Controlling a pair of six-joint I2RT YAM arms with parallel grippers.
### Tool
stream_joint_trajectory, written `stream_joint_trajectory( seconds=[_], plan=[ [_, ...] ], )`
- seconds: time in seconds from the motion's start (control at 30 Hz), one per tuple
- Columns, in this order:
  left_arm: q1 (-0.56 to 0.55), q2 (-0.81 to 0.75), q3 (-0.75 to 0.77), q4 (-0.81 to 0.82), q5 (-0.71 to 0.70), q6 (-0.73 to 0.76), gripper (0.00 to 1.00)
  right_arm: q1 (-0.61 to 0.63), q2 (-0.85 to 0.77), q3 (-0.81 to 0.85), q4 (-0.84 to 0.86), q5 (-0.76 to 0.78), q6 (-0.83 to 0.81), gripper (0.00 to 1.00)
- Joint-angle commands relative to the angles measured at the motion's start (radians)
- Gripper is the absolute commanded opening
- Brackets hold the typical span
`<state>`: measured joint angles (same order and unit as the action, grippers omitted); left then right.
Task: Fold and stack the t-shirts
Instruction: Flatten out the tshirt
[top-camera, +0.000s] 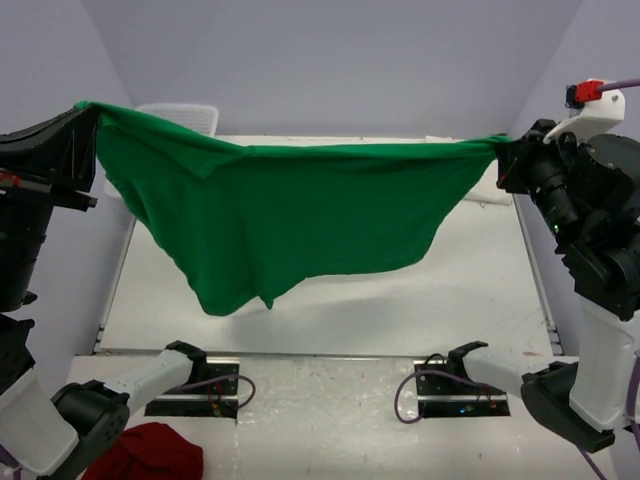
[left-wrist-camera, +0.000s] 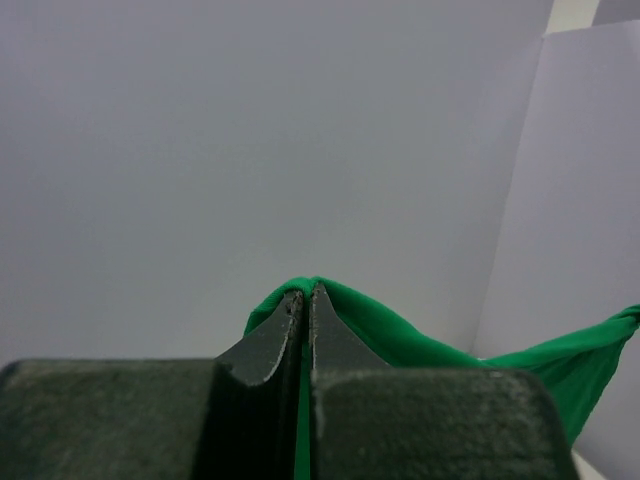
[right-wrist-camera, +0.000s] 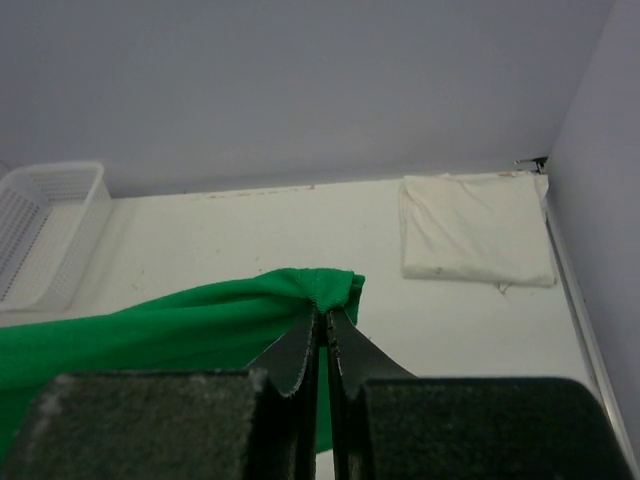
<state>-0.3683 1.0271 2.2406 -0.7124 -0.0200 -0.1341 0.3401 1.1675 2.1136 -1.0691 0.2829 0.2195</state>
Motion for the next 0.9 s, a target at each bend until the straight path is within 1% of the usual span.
stream_joint_trajectory(
  seconds=[0.0,0.2,0.37,0.43,0.53,0.63,0.7,0.73,0.8,0.87],
  plan=[
    [-0.003,-0.002,-0.024,0.057,0.075,0.021,0.0,-0.003,-0.06,-0.017,-0.041,0.071,-0.006,0.0],
    [-0.001,-0.061,-0.116,0.042,0.155,-0.028,0.0,-0.001,-0.143,-0.115,-0.091,0.068,0.038,0.0],
    [-0.001,-0.125,-0.139,0.034,0.195,-0.042,0.0,0.0,-0.244,-0.23,-0.069,0.03,0.047,0.0],
    [-0.001,-0.136,-0.121,0.033,0.213,-0.059,0.0,0.0,-0.262,-0.213,-0.095,0.013,0.053,0.0],
    [0.0,-0.14,-0.095,0.037,0.239,-0.087,0.0,0.0,-0.262,-0.141,-0.135,0.002,0.06,0.0],
    [0.0,-0.098,-0.079,0.059,0.256,-0.094,0.0,0.0,-0.238,-0.049,-0.153,-0.001,0.063,0.0],
    [0.002,-0.064,-0.059,0.074,0.255,-0.093,0.0,0.0,-0.21,-0.023,-0.16,0.012,0.061,0.0],
    [0.002,-0.023,-0.05,0.091,0.255,-0.093,0.0,-0.001,-0.184,-0.015,-0.16,0.018,0.055,0.0],
    [0.002,0.051,0.008,0.087,0.25,-0.094,0.0,-0.001,-0.164,-0.041,-0.147,0.036,0.06,0.0],
    [0.0,0.092,0.024,0.082,0.23,-0.093,0.0,0.0,-0.163,-0.082,-0.129,0.05,0.063,0.0]
  ],
)
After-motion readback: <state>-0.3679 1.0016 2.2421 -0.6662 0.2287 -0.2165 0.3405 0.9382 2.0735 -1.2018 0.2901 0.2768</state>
